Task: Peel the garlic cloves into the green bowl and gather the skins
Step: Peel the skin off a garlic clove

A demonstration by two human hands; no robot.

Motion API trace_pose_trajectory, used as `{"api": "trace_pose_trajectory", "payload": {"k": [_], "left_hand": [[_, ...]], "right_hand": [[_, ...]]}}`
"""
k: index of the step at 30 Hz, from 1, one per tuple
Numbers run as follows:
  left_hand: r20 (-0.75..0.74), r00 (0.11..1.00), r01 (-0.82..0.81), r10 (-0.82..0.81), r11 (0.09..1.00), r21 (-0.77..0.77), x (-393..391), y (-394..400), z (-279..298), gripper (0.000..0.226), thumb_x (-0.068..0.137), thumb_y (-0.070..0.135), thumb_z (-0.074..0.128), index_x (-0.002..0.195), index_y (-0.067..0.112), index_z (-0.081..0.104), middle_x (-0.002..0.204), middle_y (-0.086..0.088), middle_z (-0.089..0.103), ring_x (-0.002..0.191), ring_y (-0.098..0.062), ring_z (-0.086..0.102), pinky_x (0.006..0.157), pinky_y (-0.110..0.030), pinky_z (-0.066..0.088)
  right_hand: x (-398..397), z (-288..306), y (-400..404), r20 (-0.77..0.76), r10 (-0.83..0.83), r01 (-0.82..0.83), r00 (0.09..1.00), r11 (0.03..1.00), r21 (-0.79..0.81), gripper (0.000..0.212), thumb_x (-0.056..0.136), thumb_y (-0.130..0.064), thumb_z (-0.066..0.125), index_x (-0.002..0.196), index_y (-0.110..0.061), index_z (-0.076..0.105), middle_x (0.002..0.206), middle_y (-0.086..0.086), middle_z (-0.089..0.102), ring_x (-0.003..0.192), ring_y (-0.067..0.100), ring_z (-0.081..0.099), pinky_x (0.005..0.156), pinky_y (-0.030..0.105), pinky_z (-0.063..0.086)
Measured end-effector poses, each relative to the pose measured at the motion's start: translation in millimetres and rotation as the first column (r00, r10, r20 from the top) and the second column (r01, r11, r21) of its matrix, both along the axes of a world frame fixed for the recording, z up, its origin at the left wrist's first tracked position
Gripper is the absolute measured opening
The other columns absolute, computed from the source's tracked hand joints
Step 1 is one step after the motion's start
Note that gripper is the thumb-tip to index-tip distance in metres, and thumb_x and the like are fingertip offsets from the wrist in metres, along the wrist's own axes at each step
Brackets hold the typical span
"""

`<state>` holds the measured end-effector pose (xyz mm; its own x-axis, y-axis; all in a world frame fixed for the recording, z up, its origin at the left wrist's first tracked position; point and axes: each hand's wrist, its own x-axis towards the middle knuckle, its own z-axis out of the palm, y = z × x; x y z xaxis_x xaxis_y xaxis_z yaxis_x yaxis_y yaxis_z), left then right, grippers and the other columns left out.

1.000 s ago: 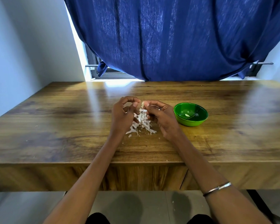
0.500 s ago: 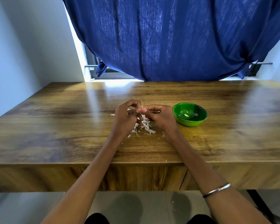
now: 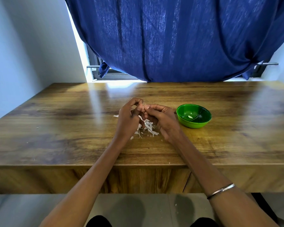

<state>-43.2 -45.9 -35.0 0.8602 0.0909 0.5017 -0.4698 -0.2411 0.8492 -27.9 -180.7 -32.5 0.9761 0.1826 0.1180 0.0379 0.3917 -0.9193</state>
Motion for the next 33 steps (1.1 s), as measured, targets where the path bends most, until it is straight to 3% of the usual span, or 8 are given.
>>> {"api": "trace_pose_trajectory", "payload": {"k": [7,12,16,20,24,28,33], "left_hand": [[-0.024,0.999,-0.045,0.043,0.995,-0.087,-0.3,3.6,0.6,0.014,0.097,-0.007,0.059,0.093,0.005,0.063,0.082,0.001,0.067,0.060,-0.015,0.067,0.046,-0.033,0.056],[0.026,0.998,-0.049,0.051,0.998,-0.049,-2.7,3.4,2.1,0.009,0.097,0.005,0.068,0.102,0.012,0.072,0.097,0.000,0.073,0.065,-0.018,0.072,0.046,-0.037,0.058],[0.029,0.994,-0.106,0.106,0.994,-0.016,-4.3,2.5,3.0,0.012,0.087,0.010,0.081,0.097,0.008,0.074,0.089,0.003,0.075,0.057,-0.019,0.072,0.041,-0.035,0.056],[0.008,0.991,-0.136,0.137,0.990,-0.042,-3.1,3.8,1.7,0.008,0.089,0.008,0.079,0.093,0.003,0.075,0.084,-0.003,0.075,0.056,-0.021,0.071,0.041,-0.030,0.054],[-0.016,0.991,-0.131,0.131,0.991,0.010,-1.8,3.3,0.4,0.012,0.089,0.011,0.079,0.098,0.004,0.076,0.090,-0.002,0.076,0.056,-0.020,0.072,0.044,-0.033,0.057],[0.012,0.985,-0.173,0.173,0.984,0.050,-2.2,2.6,0.3,0.013,0.089,0.019,0.081,0.099,0.011,0.079,0.087,0.006,0.078,0.053,-0.018,0.071,0.048,-0.036,0.059],[0.066,0.971,-0.235,0.231,0.970,0.066,-4.6,1.8,0.1,0.007,0.088,0.012,0.078,0.095,0.012,0.080,0.081,0.008,0.077,0.051,-0.011,0.069,0.048,-0.030,0.057]], "right_hand": [[-3.3,4.3,-1.9,-0.025,-0.024,0.026,0.999,0.997,0.078,0.005,0.090,0.001,0.068,0.094,0.001,0.071,0.082,0.011,0.076,0.073,0.011,0.072,0.075,0.020,0.060],[-2.8,3.4,-3.7,-0.006,-0.089,0.089,0.996,0.996,-0.002,0.006,0.088,-0.005,0.073,0.094,-0.006,0.074,0.084,0.006,0.076,0.075,0.011,0.069,0.077,0.021,0.060],[-3.0,2.6,-2.9,0.009,-0.121,0.121,0.993,0.989,-0.087,0.009,0.086,-0.004,0.074,0.091,-0.012,0.075,0.081,0.002,0.075,0.070,0.009,0.066,0.072,0.020,0.058],[-4.2,3.4,-1.8,0.015,-0.118,0.119,0.993,0.985,-0.125,0.007,0.088,-0.007,0.074,0.095,-0.009,0.075,0.081,0.002,0.075,0.069,0.009,0.066,0.072,0.021,0.059],[-4.8,3.8,-2.2,0.006,-0.154,0.153,0.988,0.973,-0.174,0.015,0.090,-0.012,0.074,0.103,-0.006,0.075,0.081,-0.001,0.075,0.071,0.004,0.066,0.060,0.020,0.054],[-2.9,2.4,-3.2,0.003,-0.170,0.167,0.985,0.966,-0.195,0.013,0.089,-0.015,0.075,0.101,-0.011,0.076,0.085,0.001,0.075,0.076,0.005,0.068,0.061,0.023,0.056],[-3.4,3.1,-2.6,-0.008,-0.155,0.150,0.988,0.966,-0.213,0.017,0.089,-0.017,0.076,0.104,-0.010,0.076,0.089,0.003,0.076,0.076,0.005,0.068,0.061,0.024,0.056]]}}
